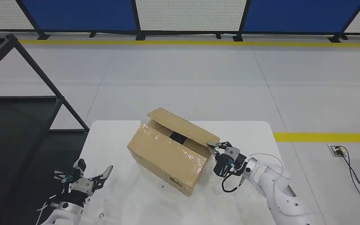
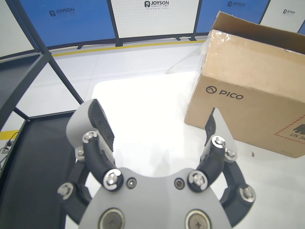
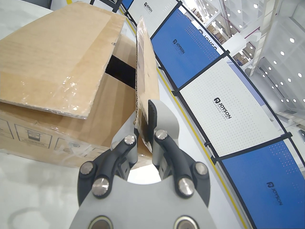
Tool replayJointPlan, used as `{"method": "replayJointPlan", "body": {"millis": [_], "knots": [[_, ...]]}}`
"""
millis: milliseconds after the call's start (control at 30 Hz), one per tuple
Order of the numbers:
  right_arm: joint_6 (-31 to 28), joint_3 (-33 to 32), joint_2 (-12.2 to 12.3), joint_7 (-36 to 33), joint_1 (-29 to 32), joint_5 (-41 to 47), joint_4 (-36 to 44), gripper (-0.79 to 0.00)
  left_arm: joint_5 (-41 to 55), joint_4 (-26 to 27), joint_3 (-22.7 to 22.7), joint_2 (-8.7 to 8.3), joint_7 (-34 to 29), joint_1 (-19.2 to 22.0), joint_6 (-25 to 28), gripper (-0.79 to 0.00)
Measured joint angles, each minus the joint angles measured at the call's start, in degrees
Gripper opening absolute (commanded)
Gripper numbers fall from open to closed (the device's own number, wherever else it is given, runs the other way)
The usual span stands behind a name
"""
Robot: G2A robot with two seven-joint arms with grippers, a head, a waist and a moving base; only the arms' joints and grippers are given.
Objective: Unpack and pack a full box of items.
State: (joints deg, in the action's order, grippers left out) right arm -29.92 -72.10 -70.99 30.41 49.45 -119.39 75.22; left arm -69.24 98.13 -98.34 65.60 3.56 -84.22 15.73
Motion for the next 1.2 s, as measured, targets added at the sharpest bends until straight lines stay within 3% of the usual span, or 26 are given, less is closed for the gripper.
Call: {"method": "replayJointPlan", "body": {"millis": [133,167,267,600,867,1067,1200], "knots": [[-0.26,-0.54,0.41,-0.01,0.22,-0.11,0.51,-0.785,-0.73,-0.37,-1.03,-0.24,1.72,-0.54,2.67,0.000],[-0.31,-0.59,0.49,-0.27,0.23,0.03,0.69,-0.539,-1.04,-0.37,-1.25,-0.33,2.05,-0.60,3.57,0.000],[-0.46,-0.54,0.61,-1.03,0.14,0.56,1.00,0.000,-2.41,-0.26,-1.44,-0.52,3.05,-0.73,5.56,0.000],[0.06,-1.23,1.29,-3.37,0.56,0.61,4.13,0.000,-9.89,-0.08,-0.31,-1.19,3.50,-0.84,11.16,0.000],[2.48,-5.59,2.71,-0.63,7.19,0.68,14.46,0.000,-9.93,-0.54,-0.18,-1.14,3.11,-0.50,10.10,0.000],[6.25,-8.36,3.14,-0.53,11.13,3.49,19.75,0.000,-3.74,-6.93,1.46,-0.67,0.49,6.94,5.38,0.000],[8.43,-9.28,3.19,-1.92,12.94,5.55,22.09,0.000,-5.12,-11.44,4.08,-0.38,-1.29,12.96,2.10,0.000]]}}
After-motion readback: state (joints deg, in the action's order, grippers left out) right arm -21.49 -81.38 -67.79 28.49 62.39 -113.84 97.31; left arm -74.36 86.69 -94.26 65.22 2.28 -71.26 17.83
